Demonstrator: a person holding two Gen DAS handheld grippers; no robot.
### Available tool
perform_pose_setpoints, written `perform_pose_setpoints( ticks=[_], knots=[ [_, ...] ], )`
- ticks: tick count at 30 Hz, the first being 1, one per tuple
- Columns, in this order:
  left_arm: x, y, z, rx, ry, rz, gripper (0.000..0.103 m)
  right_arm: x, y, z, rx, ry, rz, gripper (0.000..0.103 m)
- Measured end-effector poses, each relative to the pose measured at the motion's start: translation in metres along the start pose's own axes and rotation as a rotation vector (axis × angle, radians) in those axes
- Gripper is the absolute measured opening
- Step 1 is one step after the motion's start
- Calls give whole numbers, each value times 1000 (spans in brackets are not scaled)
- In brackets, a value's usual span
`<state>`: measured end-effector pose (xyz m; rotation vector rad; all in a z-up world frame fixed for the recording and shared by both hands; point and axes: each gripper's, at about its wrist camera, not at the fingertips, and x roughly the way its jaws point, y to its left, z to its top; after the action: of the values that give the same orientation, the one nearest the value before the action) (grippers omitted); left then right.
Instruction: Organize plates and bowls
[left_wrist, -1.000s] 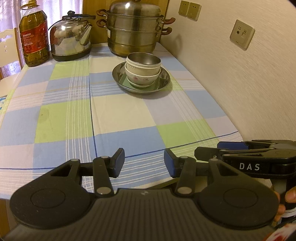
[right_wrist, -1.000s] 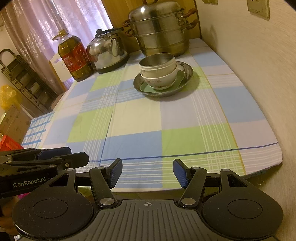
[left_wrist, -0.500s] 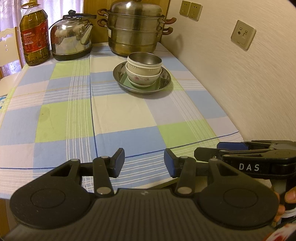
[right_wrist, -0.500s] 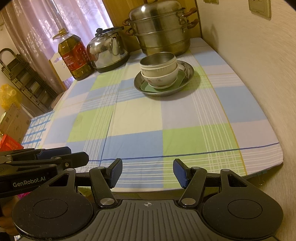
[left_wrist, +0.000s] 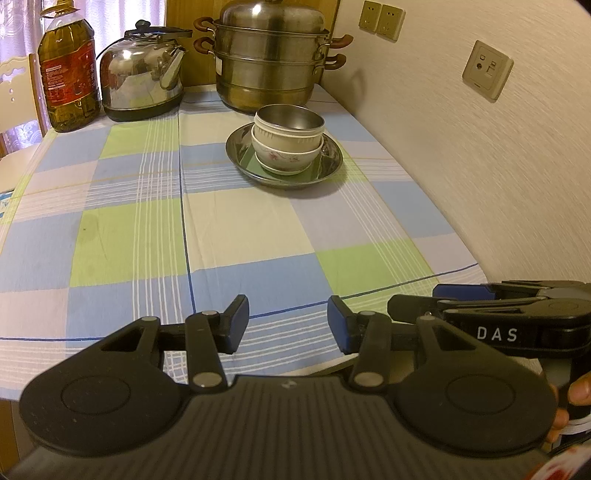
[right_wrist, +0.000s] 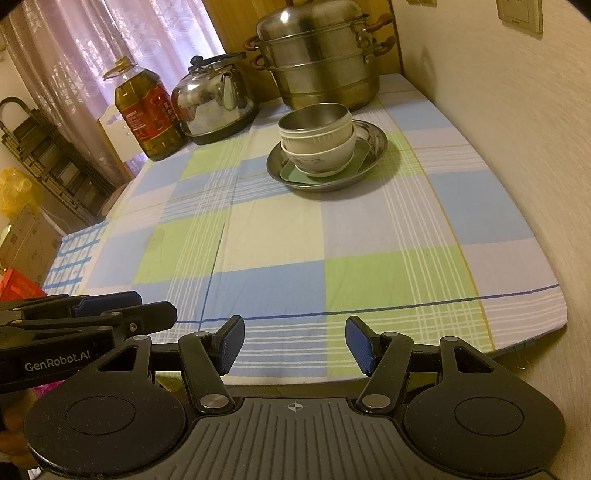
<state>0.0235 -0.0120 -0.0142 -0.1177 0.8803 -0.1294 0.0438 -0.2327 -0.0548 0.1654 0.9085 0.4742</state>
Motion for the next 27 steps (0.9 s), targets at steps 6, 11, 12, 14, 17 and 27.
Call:
perform_pose_setpoints(
  ticks=[6,11,12,14,17,27],
  knots=[
    [0,1,0,0,0,0,44,1,0,0,-1,1,1,61],
    [1,2,1,1,1,-1,44,2,0,0,0,1,0,61],
    [1,2,1,0,2,-1,44,1,0,0,0,2,0,61],
    [1,4,1,0,3,-1,44,2,1,0,0,2,-1,61],
    [1,6,2,0,6,-4,44,3,1,0,2,3,-2,61],
    [9,10,10,-1,23,-17,44,8,5,5,11,11,-12,61]
  ],
)
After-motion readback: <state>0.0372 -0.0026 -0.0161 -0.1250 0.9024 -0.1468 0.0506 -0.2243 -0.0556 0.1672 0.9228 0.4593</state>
